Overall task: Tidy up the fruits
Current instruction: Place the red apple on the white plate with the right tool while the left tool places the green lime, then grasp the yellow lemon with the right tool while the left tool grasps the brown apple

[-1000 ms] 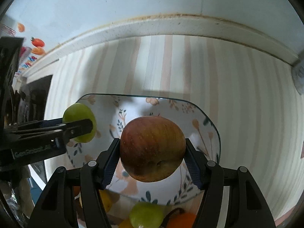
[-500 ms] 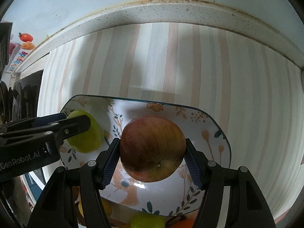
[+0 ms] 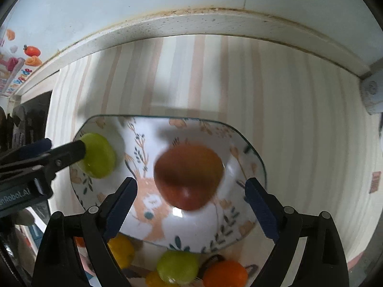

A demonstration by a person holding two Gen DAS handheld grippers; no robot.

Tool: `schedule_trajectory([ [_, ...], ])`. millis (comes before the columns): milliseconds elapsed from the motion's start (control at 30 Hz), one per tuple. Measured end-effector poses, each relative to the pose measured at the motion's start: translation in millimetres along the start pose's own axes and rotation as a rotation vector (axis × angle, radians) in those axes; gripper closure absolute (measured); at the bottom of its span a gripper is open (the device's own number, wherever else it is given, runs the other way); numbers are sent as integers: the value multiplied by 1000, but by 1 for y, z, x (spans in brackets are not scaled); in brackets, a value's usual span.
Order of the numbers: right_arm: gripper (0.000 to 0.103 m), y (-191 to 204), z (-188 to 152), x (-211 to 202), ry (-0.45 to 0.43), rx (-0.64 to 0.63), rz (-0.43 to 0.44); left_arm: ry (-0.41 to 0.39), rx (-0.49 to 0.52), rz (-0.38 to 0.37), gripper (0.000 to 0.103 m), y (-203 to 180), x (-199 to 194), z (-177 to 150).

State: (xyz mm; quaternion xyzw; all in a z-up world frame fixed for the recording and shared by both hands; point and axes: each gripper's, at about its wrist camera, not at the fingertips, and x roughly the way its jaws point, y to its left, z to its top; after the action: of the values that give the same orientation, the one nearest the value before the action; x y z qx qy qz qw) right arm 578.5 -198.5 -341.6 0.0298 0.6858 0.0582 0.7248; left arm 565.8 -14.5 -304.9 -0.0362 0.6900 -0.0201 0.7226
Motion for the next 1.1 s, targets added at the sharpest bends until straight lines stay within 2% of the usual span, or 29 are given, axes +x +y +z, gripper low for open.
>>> schedule_trajectory([
  [100, 9, -2, -17, -12, -22, 6, -30, -33, 0, 17, 14, -3, -12, -14],
  [467, 9, 4, -77, -58, -94, 29, -53, -199, -9, 93, 14, 3, -67, -82],
  [833, 9, 23, -135, -119, -210, 40, -42, -316, 1, 86, 14, 7, -113, -140],
  [1100, 9, 31, -171, -159, -301, 51, -37, -377, -5, 54, 14, 9, -148, -175],
])
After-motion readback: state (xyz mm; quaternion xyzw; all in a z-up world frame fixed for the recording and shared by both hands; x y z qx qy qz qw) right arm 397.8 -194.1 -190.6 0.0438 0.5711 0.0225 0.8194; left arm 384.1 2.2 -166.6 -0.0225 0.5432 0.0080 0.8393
